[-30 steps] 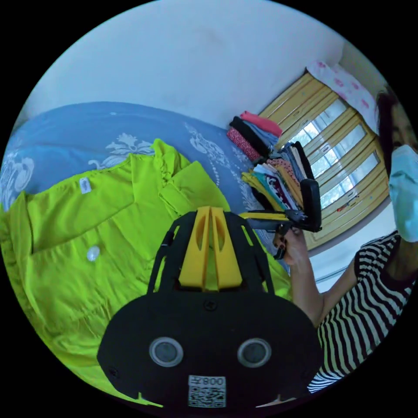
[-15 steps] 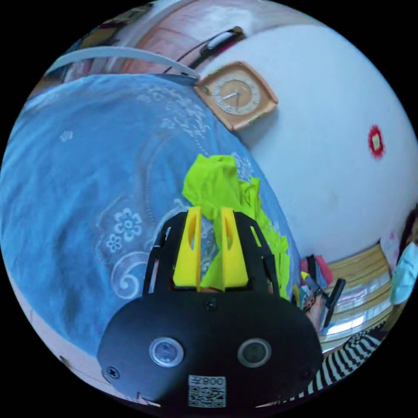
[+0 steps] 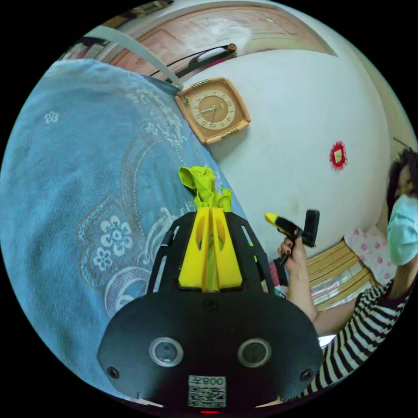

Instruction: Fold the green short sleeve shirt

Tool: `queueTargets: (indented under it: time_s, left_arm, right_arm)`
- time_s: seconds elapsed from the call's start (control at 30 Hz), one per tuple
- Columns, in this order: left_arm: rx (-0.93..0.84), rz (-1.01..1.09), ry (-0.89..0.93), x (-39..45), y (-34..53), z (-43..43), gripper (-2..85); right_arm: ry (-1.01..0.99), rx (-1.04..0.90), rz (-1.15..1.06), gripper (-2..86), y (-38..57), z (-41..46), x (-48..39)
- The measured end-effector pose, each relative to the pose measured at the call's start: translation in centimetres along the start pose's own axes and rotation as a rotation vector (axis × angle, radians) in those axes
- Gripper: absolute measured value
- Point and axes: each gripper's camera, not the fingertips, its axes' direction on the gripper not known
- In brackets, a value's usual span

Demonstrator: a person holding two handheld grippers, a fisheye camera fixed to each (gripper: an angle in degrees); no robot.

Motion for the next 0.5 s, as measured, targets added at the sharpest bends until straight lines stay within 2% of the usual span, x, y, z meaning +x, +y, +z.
queueTargets:
  time_s: [0.17, 0.33, 0.5]
  left_arm:
    - [-0.071, 0.131, -0.046, 3.2, 1.5, -1.6, 0.5]
    - [-0.154, 0.215, -0.081, 5.8, 2.7, -1.4, 0.6]
    - [-0.164, 0.204, -0.056, 6.9, 3.6, -2.4, 0.6]
  right_arm:
    - [-0.014, -0.166, -0.116, 5.5, -12.2, 4.6, -3.6]
    - [0.007, -0.326, -0.192, 7.2, -19.0, 8.3, -7.0]
    - [0.174, -0.571, -0.280, 8.6, -22.3, 14.3, -9.7]
